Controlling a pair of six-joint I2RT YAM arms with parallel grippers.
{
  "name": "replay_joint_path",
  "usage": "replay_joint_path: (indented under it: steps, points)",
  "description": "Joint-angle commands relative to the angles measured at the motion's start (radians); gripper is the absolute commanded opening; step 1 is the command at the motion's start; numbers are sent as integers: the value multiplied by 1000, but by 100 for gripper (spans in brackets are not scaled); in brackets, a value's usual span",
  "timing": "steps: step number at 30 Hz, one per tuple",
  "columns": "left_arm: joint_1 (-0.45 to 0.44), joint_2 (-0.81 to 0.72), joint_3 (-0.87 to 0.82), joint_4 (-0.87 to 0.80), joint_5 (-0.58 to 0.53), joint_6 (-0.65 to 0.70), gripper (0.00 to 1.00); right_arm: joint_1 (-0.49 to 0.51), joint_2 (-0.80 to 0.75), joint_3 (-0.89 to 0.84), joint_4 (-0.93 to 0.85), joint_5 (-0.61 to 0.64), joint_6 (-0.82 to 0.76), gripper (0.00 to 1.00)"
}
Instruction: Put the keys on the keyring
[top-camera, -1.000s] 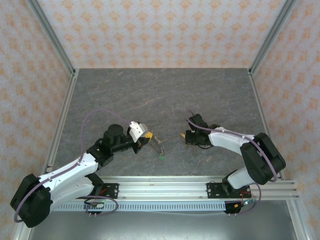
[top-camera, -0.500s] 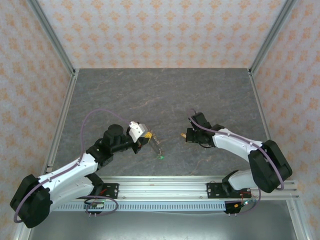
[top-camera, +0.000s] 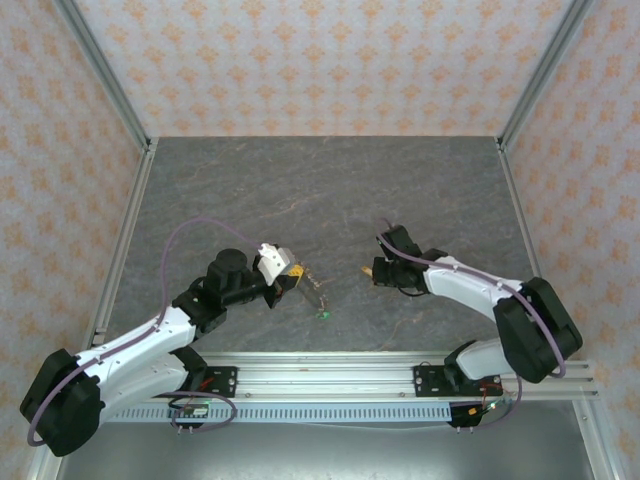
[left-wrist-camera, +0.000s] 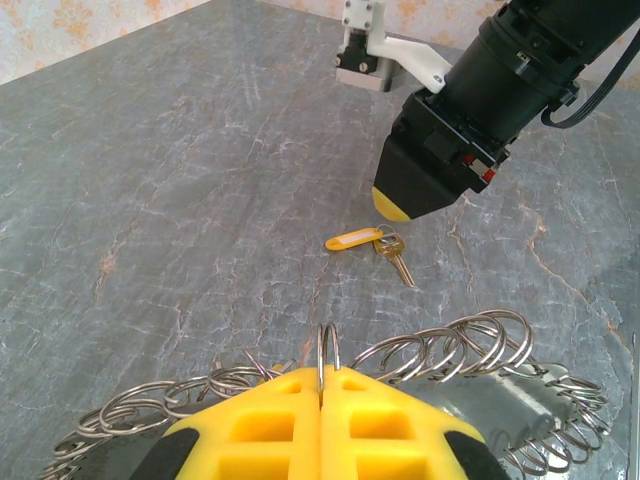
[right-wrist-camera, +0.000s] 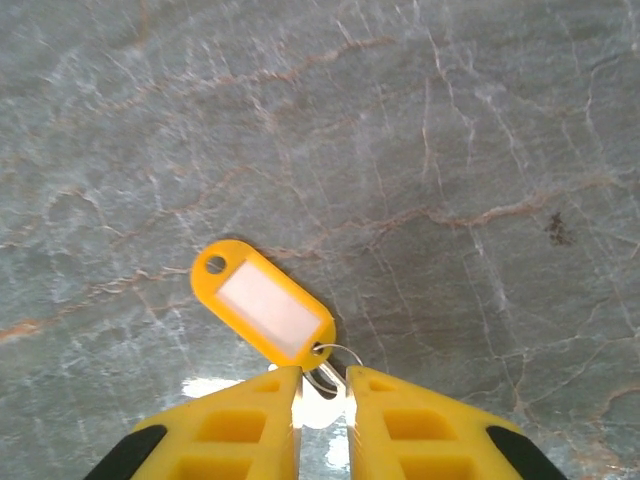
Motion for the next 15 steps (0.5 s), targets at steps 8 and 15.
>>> replay_joint_path:
  steps: [8,15]
  points:
    - [-5,-16,11,23,-20,-7,0,-2,126,74,-56,52,-52,25]
    - [-5,-17,10,22,-22,-8,0,-2,188,103,-62,29,-59,31]
